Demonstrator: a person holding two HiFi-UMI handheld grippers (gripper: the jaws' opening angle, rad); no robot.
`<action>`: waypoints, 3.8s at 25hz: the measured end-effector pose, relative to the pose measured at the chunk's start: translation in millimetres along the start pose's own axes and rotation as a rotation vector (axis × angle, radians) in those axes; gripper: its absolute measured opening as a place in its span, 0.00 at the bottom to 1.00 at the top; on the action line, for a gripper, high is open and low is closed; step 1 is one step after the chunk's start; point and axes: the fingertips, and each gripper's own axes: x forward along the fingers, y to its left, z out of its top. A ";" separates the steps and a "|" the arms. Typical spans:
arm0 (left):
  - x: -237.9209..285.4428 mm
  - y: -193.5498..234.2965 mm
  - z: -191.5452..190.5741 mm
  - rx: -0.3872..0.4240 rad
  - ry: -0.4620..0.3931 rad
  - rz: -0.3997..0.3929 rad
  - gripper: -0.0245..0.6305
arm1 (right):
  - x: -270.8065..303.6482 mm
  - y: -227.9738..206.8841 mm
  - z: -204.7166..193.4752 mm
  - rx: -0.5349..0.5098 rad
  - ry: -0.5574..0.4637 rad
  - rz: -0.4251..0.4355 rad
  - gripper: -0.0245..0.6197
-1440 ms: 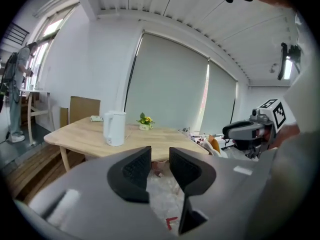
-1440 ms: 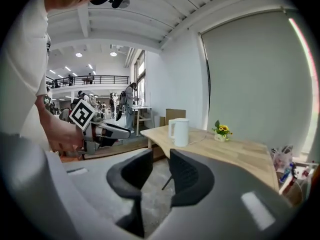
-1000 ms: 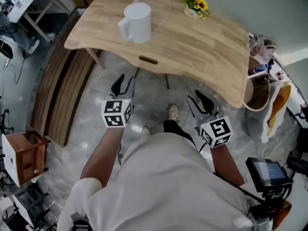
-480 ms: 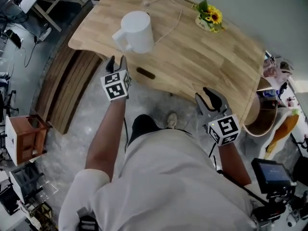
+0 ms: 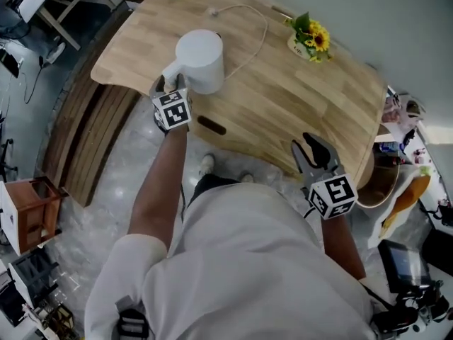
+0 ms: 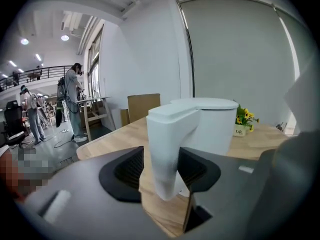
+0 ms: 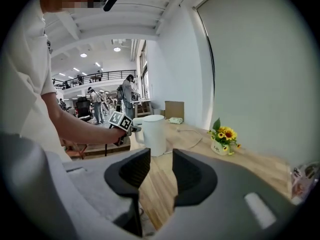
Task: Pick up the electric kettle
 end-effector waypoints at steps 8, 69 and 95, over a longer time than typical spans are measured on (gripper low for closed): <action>40.3 13.3 3.2 -0.085 -0.039 0.006 0.30 | 26.6 -10.6 13.0 0.006 0.036 -0.034 0.23; -144.6 177.4 103.6 -0.244 -0.189 0.126 0.13 | 65.2 56.9 39.2 -0.048 -0.026 0.194 0.04; -280.4 185.9 61.8 -0.268 -0.177 0.221 0.13 | 64.4 112.9 24.4 -0.136 -0.013 0.430 0.04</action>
